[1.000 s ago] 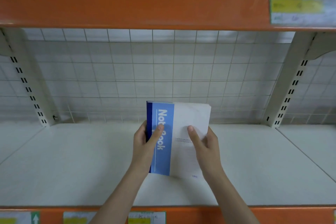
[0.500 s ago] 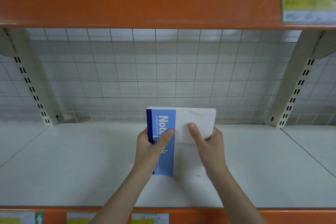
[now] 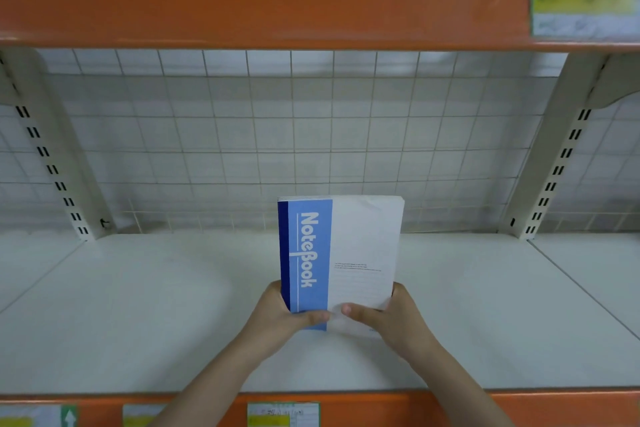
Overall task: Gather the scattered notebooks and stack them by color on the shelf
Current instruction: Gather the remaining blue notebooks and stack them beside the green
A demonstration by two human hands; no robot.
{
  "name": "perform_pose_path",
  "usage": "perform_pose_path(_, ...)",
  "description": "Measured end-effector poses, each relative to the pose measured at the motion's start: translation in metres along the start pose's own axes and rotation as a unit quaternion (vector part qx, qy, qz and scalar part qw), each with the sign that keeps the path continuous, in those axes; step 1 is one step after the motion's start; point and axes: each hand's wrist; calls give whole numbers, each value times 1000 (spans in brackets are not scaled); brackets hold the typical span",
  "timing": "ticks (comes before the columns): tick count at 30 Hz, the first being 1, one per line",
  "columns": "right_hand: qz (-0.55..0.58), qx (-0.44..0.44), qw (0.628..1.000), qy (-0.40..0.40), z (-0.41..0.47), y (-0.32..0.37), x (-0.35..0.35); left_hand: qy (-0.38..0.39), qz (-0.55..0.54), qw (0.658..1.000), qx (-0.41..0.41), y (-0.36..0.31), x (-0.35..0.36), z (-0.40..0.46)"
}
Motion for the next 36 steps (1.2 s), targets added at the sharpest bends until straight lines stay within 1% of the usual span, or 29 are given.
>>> perform_pose_path(3, -12, -2, 1000, -13, -1, -1, 0, -9, 1, 1000, -1, -1, 2, 0)
perform_pose_path(7, -16, -45, 999, -19, -5, 5, 2, -21, 5, 1000, 2, -7, -1, -2)
perform_pose_path(9, 15, -62, 998, -17, -6, 11, 1, -22, -20, 1000, 6, -14, -1, -5)
perform_pose_path(11, 63, -68, 996, -10, -7, 18, -1, -21, -67, 998, 4, -23, 2, -6)
perform_pose_path(14, 129, -29, 991, -19, -13, 24, -8, 3, -125, 992, -5, -31, 13, -3)
perform_pose_path(19, 122, 32, 986, -112, -30, 17, -30, 50, -181, 982, -30, -42, 43, 2)
perform_pose_path(23, 120, 39, 978, -166, -44, 13, -60, 78, -187, 977, -63, -48, 78, 9)
perform_pose_path(26, 116, 48, 972, -196, -55, 8, -88, 73, -208, 970, -103, -56, 110, 16)
perform_pose_path(29, 127, 70, 962, -230, -71, -2, -122, 54, -177, 972, -147, -61, 149, 26)
perform_pose_path(31, 146, 93, 952, -254, -83, -12, -146, 56, -155, 974, -156, -65, 177, 31)
perform_pose_path(36, 176, 141, 917, -330, -126, -33, -218, 114, -141, 971, -158, -82, 262, 36)
Point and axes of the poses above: each hand's wrist, its own z-axis towards the middle knuckle, its own x-axis out of the palm, y = z × x, and after that the axes turned 6 degrees about x, right-handed
